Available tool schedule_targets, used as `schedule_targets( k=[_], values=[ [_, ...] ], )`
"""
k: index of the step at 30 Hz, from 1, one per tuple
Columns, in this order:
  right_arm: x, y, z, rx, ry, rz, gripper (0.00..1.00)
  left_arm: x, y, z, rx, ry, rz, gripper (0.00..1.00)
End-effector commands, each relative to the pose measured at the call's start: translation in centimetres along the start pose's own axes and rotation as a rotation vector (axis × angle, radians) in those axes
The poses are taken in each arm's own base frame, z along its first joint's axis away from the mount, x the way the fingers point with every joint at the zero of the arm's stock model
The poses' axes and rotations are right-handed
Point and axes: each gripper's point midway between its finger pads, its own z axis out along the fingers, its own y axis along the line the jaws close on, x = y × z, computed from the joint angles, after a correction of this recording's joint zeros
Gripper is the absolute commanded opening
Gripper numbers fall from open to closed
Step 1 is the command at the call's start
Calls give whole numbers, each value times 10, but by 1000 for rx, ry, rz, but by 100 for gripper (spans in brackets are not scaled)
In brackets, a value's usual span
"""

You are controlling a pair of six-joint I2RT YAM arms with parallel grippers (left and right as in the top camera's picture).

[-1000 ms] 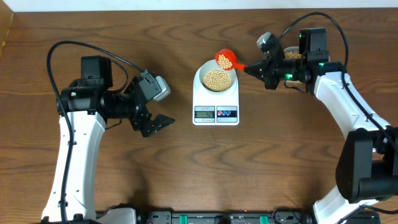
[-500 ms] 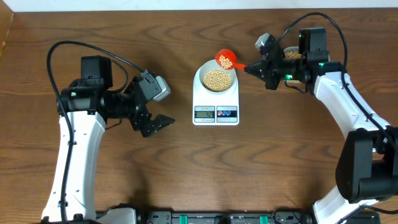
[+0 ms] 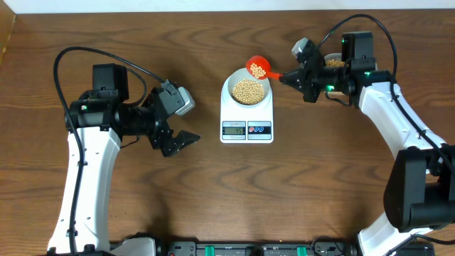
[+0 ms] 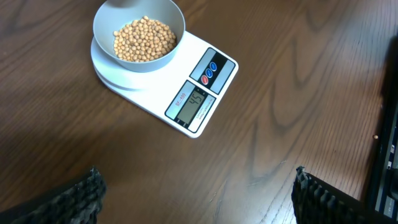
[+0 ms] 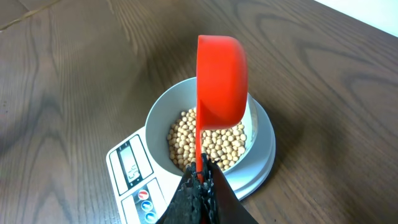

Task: Scoop item into bowl and weigh 50g on scale
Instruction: 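Tilt the red scoop to pour a small amount into the bowl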

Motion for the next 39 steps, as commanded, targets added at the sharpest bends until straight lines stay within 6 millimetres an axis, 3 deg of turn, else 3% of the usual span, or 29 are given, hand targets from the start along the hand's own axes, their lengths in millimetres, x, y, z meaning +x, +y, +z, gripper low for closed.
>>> schedule_targets(
  k=[1,16,39],
  values=[
    [2,2,4,-16,0,-17,1,-5,1,-4,-6,-17,13,98],
    [2,3,5,-19,-1,-134,1,-5,1,-4,-5,-17,13,98],
    [-1,4,5,-23,-10,-156,1,-5,1,-4,-6,-17,13,98]
  ],
)
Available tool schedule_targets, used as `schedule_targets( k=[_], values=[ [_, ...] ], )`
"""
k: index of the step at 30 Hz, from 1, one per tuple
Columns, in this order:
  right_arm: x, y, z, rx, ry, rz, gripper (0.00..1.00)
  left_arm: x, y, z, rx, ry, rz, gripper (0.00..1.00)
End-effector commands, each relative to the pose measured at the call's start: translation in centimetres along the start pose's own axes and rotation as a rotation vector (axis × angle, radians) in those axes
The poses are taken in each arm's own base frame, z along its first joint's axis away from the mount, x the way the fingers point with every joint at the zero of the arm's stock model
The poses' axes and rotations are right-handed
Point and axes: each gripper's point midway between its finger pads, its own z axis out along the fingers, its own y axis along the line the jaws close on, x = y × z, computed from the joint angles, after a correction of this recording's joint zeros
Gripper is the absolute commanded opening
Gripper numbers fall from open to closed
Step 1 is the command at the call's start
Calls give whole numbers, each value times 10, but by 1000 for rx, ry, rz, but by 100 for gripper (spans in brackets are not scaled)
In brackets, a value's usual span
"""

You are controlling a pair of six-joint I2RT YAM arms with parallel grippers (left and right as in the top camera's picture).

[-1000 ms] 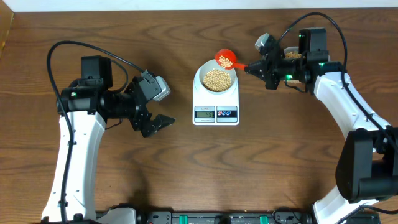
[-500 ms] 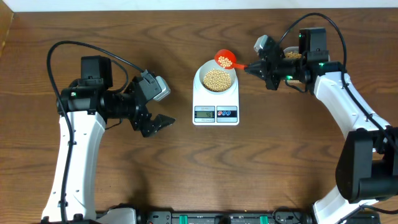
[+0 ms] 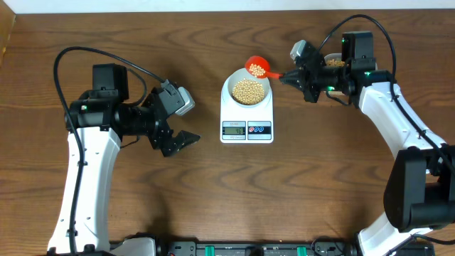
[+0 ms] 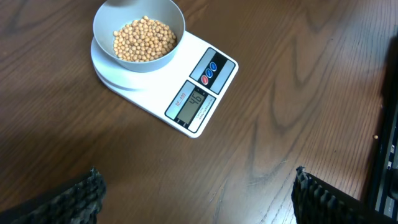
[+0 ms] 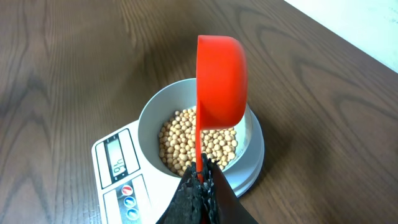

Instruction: Scoop item into bowl and weigh 50g on scale

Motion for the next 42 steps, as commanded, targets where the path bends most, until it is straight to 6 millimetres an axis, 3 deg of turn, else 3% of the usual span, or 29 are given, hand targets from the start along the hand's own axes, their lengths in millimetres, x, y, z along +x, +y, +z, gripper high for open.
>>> schedule_targets(
  k=[1,42],
  values=[
    [1,4,5,-23,-5,-19,1,-5,1,-4,-5,-17,13,98],
    [4,7,10,-39,-4,-13,1,-5,1,-4,-6,-17,13,98]
  ],
)
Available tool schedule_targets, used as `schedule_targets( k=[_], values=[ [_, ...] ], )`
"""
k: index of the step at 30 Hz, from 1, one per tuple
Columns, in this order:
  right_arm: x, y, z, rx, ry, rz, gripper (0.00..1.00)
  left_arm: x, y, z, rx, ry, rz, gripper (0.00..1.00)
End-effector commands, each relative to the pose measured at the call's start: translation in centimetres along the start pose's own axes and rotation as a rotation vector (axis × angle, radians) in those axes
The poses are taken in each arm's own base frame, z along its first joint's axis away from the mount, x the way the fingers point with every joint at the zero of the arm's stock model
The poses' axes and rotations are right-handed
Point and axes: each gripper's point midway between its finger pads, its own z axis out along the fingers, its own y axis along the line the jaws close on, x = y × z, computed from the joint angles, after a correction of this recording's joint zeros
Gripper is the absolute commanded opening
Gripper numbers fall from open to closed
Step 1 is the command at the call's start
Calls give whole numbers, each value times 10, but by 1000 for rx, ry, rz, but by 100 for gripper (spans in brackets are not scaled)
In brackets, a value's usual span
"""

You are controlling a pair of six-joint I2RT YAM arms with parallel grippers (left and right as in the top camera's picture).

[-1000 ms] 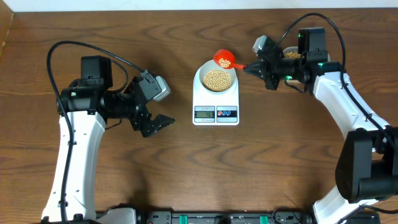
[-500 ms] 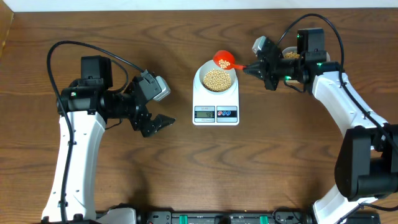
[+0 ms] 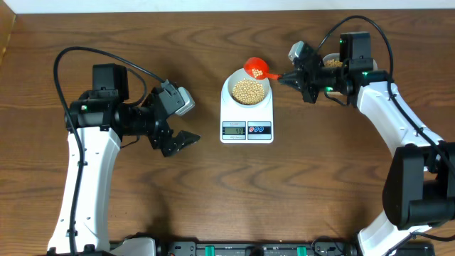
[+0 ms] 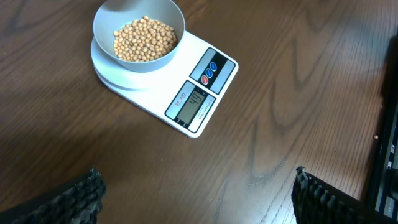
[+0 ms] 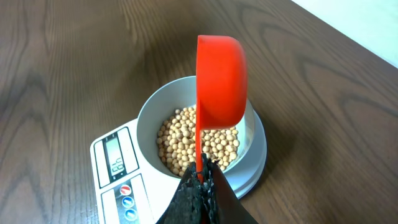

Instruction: Scoop item into bowl and weigh 50g on scale

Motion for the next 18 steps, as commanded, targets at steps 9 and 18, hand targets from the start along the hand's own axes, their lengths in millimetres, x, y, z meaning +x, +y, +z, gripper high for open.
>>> schedule_targets(
  k=[9,18],
  values=[
    [0,7,5,-30,-8,-10,1,-5,1,-4,-5,-17,13,98],
    [0,7,5,-31,-7,4,1,-5,1,-4,-6,-17,13,98]
  ],
)
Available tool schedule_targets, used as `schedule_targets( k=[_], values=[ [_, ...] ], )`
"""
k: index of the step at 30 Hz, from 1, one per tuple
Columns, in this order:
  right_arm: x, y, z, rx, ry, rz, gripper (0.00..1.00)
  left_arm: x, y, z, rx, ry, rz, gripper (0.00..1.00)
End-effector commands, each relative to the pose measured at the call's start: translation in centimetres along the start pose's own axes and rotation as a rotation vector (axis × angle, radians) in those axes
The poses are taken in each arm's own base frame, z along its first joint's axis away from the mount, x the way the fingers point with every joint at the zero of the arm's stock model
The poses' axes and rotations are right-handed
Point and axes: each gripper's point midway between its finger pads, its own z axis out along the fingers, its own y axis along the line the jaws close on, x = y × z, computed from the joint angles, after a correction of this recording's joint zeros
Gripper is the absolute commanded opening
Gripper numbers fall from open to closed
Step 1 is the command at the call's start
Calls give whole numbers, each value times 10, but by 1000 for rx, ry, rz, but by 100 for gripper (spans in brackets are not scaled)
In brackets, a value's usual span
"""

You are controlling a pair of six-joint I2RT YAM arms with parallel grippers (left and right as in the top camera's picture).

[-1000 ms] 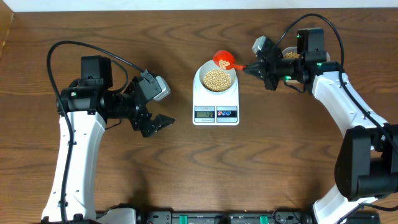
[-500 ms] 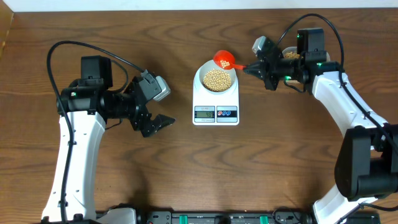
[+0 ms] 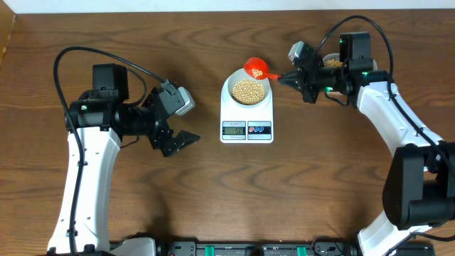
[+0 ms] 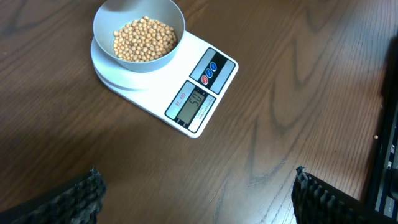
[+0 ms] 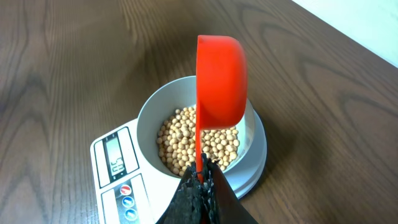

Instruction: Scoop item into bowl and weigh 50g on scale

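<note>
A white scale (image 3: 247,114) (image 4: 205,87) (image 5: 124,180) carries a grey bowl (image 3: 232,84) (image 4: 102,25) (image 5: 149,112) of soybeans (image 3: 247,90) (image 4: 144,39) (image 5: 199,146). Its display (image 4: 193,100) reads 50. My right gripper (image 3: 290,77) (image 5: 200,177) is shut on the handle of a red scoop (image 3: 257,68) (image 5: 221,81), held tilted over the bowl's far right rim with a few beans in it. My left gripper (image 3: 186,139) (image 4: 196,193) stands open over bare wood to the left of the scale.
A small container of soybeans (image 3: 333,62) sits behind the right arm at the back right. A dark strip (image 4: 387,143) runs along the right edge of the left wrist view.
The scale's reading has gone from 49 to 50. Neither arm nor the scoop has visibly moved.
The right gripper held the tilted red scoop over the bowl throughout, shifting slightly left after the first moment. The display read 45, then 46, then 49, and now 50. The left gripper stayed open and still.
</note>
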Motion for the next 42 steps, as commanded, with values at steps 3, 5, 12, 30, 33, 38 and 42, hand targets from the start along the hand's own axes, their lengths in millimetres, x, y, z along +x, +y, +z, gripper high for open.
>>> schedule_targets(
  k=[3,5,12,30,33,38,42],
  values=[
    [0,7,5,-31,-8,10,1,-5,1,-4,-5,-17,13,98],
    [0,7,5,-30,-7,32,1,-5,1,-4,-6,-17,13,98],
    [0,7,5,-31,-6,104,1,-5,1,-4,-6,-17,13,98],
    [-1,6,5,-29,-8,223,1,-5,1,-4,-6,-17,13,98],
    [-2,7,5,-32,-10,238,1,-5,1,-4,-6,-17,13,98],
    [-5,3,4,-23,-22,285,1,-5,1,-4,-6,-17,13,98],
    [-5,3,4,-22,-24,292,1,-5,1,-4,-5,-17,13,98]
  ],
)
